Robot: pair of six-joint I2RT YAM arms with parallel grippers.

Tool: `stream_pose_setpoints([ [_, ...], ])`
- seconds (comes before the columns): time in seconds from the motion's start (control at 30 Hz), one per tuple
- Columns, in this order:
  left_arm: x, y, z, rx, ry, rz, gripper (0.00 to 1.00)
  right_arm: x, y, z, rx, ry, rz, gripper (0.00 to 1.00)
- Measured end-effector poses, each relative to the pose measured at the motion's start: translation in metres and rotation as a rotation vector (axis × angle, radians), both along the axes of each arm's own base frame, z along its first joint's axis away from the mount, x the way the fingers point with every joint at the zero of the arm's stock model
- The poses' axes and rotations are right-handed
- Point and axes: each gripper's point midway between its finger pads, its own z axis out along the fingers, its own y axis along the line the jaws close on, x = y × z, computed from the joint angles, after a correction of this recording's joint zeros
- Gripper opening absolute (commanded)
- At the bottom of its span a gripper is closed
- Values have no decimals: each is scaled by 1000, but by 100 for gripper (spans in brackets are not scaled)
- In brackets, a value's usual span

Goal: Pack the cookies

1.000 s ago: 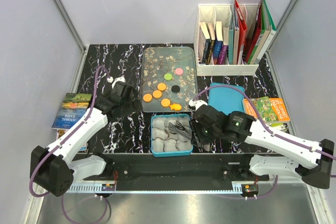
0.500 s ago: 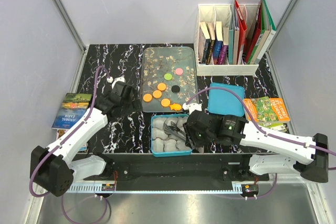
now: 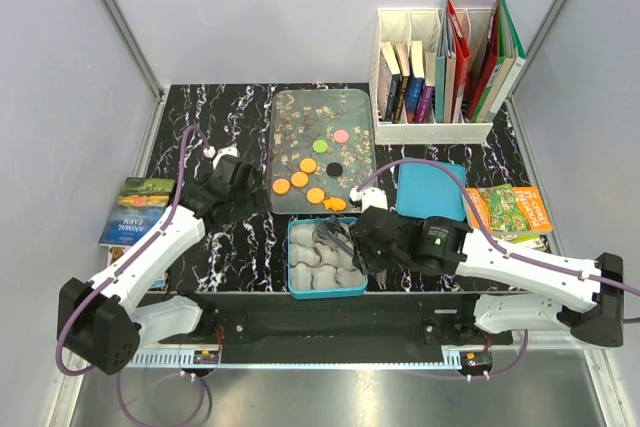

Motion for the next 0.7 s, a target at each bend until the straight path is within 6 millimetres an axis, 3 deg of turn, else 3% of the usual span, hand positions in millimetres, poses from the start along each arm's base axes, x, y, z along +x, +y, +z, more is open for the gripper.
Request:
stream_pose_setpoints([
  [0.57, 0, 0, 0, 0, 0, 0, 99, 2, 5, -21, -43, 13, 8, 0],
  [0.7, 0, 0, 0, 0, 0, 0, 99, 2, 5, -23, -43, 13, 7, 26],
])
